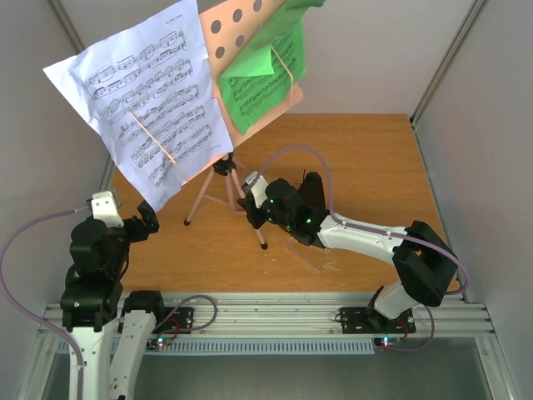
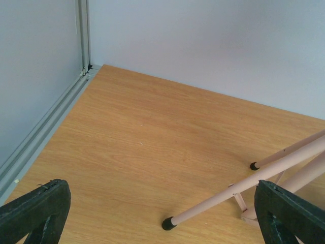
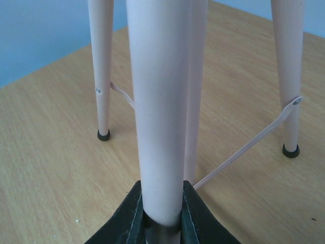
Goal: Pack up the instrument practice props
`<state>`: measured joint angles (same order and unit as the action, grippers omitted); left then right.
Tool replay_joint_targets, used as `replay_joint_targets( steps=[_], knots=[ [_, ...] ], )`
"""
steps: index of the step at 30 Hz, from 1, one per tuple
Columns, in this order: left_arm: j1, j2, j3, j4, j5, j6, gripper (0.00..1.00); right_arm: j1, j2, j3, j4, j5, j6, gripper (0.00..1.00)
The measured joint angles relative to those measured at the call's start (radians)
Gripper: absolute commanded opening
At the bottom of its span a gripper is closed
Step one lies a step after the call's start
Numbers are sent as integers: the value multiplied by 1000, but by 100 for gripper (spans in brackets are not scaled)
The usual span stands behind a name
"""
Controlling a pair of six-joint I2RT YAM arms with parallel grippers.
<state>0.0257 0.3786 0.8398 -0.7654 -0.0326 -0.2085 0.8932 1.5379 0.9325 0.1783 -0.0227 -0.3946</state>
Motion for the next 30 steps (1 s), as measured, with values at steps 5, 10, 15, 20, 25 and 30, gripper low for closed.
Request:
replay_joint_targets(
  steps=[5,10,15,20,25,30],
  knots=[
    [0,0,0,0,0,0,99,6,27,18,18,38,1,1],
    [0,0,0,0,0,0,99,10,86,71,37,101,10,1],
    [0,0,0,0,0,0,99,9,169,155,46,156,13,1],
    [0,0,0,0,0,0,99,-5,285,288,42,166,19,1],
    [0,-4,0,0,1,0,99,-28,393,418,37,153,23,1],
    [0,-6,0,0,4,0,99,-51,497,550,32,140,24,1]
  ],
)
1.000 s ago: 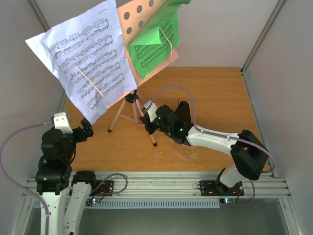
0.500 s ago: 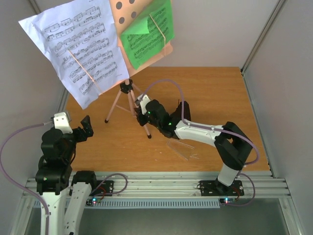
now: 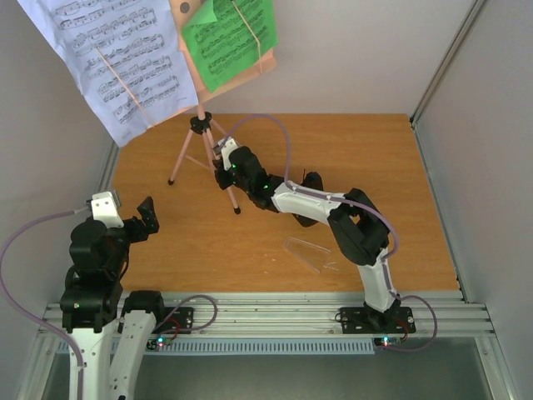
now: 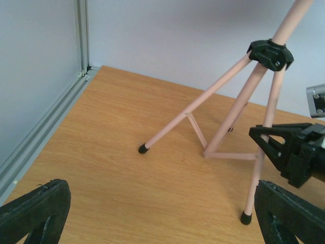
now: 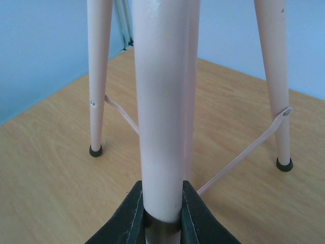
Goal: Pack up the instrument practice props
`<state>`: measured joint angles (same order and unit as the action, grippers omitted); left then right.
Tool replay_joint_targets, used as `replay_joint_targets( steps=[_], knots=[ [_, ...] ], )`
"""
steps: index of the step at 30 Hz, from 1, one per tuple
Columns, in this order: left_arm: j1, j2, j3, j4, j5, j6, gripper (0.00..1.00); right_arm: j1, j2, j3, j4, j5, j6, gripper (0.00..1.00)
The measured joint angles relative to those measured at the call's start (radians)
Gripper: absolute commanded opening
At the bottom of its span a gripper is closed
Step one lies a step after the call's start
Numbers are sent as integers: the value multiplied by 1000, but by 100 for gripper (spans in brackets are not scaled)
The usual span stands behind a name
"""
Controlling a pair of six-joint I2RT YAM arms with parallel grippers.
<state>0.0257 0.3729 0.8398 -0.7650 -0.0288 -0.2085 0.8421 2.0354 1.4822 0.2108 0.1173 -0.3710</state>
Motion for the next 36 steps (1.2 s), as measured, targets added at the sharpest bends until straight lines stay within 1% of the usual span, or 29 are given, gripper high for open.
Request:
replay_joint_targets(
  steps=[8,9,10,11,14,15,17,19,22,24,26,29,30,31,32,35,36],
  knots=[
    [0,0,0,0,2,0,99,-26,114,157,-22,-21,0,1],
    [0,0,0,0,2,0,99,-29,123,174,-29,-24,0,4],
    [0,0,0,0,3,0,99,-30,130,185,-32,-29,-1,10],
    [0,0,0,0,4,0,99,-31,134,191,-33,-30,-1,19],
    [0,0,0,0,4,0,99,-34,136,196,-39,-44,-3,54],
    [0,0,0,0,4,0,99,-35,137,195,-43,-49,-3,63],
    [0,0,0,0,4,0,99,-36,138,188,-47,-64,0,77],
    [0,0,0,0,4,0,99,-36,132,164,-44,-83,-8,86],
    [0,0,0,0,4,0,99,-38,87,70,-38,-113,-10,91],
    [0,0,0,0,3,0,99,-38,31,-15,-35,-133,-13,93],
    [0,0,0,0,3,0,100,-38,-63,-119,-39,-153,-14,95],
    [0,0,-1,0,3,0,99,-38,-247,-262,-50,-164,-13,96],
    [0,0,-2,0,3,0,99,-38,-341,-317,-65,-156,-7,96],
    [0,0,-2,0,3,0,99,-37,-458,-366,-101,-135,-1,96],
    [0,0,-2,0,3,0,99,-37,-483,-374,-110,-130,0,96],
    [0,1,-2,-1,3,0,99,-39,-721,-417,-275,-17,71,98],
    [0,2,-2,-1,3,0,99,-46,-793,-419,-352,25,113,98]
  ],
)
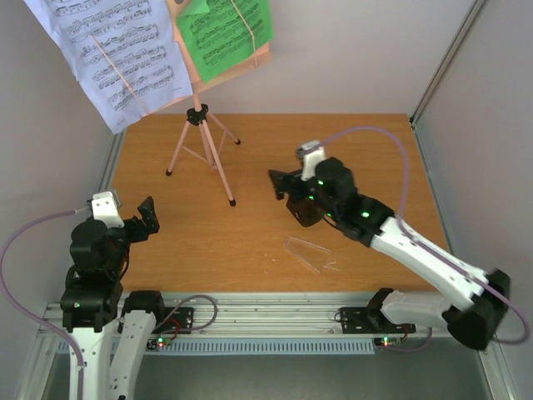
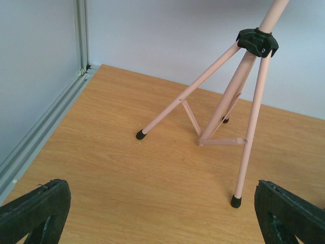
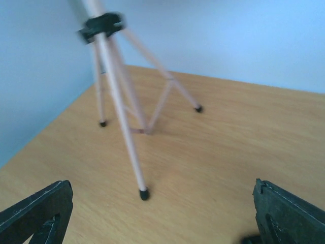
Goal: Pack up the instrument practice props
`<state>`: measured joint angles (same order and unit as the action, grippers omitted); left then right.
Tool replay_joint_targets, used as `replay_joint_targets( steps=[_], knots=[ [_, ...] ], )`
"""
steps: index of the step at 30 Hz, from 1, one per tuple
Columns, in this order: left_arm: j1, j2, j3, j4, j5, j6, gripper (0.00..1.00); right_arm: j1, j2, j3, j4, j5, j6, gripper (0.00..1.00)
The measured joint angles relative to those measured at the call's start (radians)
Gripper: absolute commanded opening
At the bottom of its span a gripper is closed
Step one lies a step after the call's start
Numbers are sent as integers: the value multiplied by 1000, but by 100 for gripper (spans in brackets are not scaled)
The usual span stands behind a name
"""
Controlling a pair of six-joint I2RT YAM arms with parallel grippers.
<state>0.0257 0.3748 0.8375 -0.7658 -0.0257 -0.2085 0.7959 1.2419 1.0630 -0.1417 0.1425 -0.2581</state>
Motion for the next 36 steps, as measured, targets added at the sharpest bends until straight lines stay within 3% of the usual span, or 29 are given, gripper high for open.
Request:
replay_joint_targets(
  steps=[6,12,26,36],
  knots=[
    [0,6,0,0,0,0,99,-121,-198,-18,-357,132,250,96],
    [0,13,0,0,2,0,100,-196,-81,-26,-521,138,397,92],
    [0,12,0,0,11,0,99,-195,91,55,-510,121,522,87],
    [0,12,0,0,12,0,100,-179,213,148,-504,197,513,77]
  ],
)
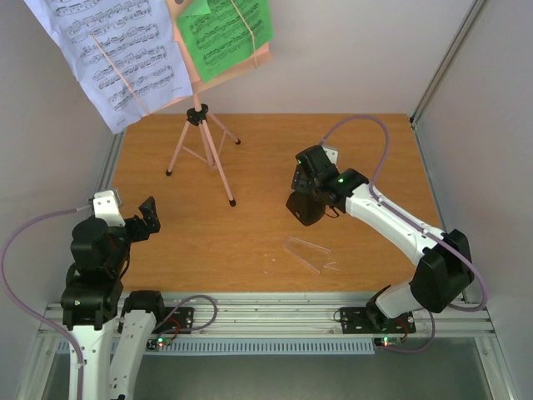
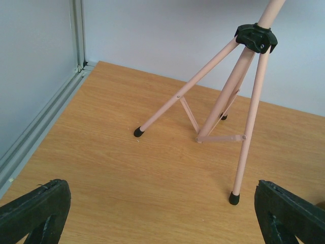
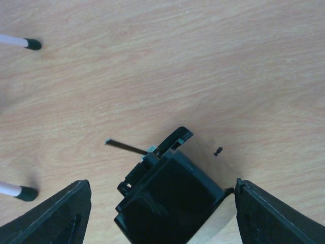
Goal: Pack up the instrument practice props
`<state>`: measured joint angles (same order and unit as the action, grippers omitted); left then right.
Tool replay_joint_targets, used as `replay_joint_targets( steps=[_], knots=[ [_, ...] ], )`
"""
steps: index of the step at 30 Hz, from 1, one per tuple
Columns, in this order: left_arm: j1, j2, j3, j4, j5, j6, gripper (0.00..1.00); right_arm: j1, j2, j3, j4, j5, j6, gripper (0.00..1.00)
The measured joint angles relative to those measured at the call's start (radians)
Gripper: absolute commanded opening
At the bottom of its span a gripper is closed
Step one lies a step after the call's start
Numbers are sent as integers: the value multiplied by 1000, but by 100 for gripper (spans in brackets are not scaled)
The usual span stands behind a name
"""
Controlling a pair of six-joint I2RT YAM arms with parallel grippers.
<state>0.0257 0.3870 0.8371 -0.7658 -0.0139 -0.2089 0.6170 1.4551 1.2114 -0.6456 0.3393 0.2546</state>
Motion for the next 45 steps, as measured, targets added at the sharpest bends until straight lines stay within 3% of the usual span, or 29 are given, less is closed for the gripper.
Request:
replay_joint_targets(
  steps=[7,19,27,37,42,45],
  knots=[
    [0,0,0,0,0,0,99,3,33,15,-18,71,-18,61],
    [0,0,0,0,0,0,99,6,37,23,-29,84,-105,42],
    [0,0,0,0,15,0,99,21,-71,-75,87,-167,-407,43],
    [0,18,-3,2,64,1,99,135,-70,-111,182,-528,-722,45],
    [0,21,-10,16,126,6,99,211,-45,-96,179,-572,-820,48],
    [0,27,-14,24,183,9,99,243,-39,-92,174,-574,-851,55]
  ],
)
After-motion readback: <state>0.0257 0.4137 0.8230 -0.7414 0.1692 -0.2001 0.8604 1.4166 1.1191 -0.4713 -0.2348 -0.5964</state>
